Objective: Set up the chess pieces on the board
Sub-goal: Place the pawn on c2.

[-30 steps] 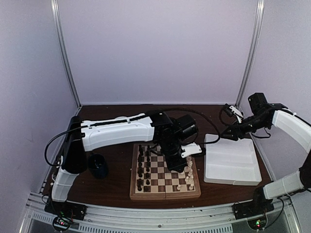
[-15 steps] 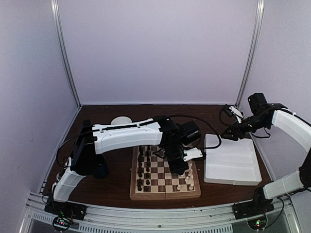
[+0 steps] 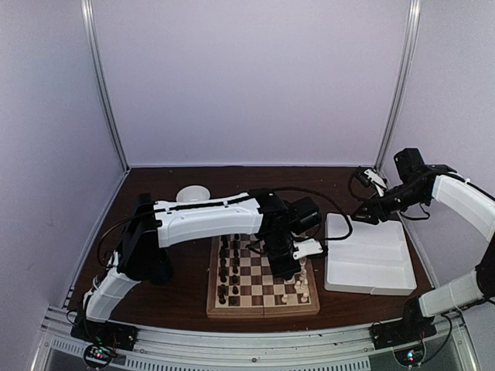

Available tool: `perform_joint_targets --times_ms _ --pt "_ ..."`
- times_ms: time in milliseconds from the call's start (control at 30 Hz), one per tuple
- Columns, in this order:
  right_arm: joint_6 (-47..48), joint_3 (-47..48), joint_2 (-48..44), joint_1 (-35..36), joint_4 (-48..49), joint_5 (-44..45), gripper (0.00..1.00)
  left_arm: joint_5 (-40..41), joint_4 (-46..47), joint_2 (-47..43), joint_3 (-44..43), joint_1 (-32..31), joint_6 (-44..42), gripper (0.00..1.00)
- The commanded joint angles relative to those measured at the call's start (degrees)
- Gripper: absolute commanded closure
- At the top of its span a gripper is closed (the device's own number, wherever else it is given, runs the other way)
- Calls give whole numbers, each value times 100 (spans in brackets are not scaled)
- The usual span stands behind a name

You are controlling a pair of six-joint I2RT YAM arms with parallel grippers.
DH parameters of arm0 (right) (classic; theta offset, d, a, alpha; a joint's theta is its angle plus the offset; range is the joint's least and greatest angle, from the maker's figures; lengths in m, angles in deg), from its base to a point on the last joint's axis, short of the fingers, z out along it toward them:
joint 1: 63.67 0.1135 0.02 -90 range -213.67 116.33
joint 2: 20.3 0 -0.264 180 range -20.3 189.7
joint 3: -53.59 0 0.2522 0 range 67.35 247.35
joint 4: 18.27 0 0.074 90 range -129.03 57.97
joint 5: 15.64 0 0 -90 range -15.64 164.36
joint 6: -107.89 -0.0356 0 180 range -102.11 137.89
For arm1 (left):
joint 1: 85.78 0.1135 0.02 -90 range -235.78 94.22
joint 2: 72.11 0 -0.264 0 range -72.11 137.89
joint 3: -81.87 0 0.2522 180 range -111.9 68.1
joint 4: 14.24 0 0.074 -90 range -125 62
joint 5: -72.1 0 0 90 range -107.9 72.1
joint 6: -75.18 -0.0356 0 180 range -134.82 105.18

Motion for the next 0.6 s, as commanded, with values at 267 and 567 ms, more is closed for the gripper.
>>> perform_joint_targets --times_ms 267,567 --pt "4 9 35 -12 25 -10 51 146 -63 178 -246 -11 -61 98" --pt "13 20 27 -12 14 -19 51 180 -135 249 -289 -11 -62 98"
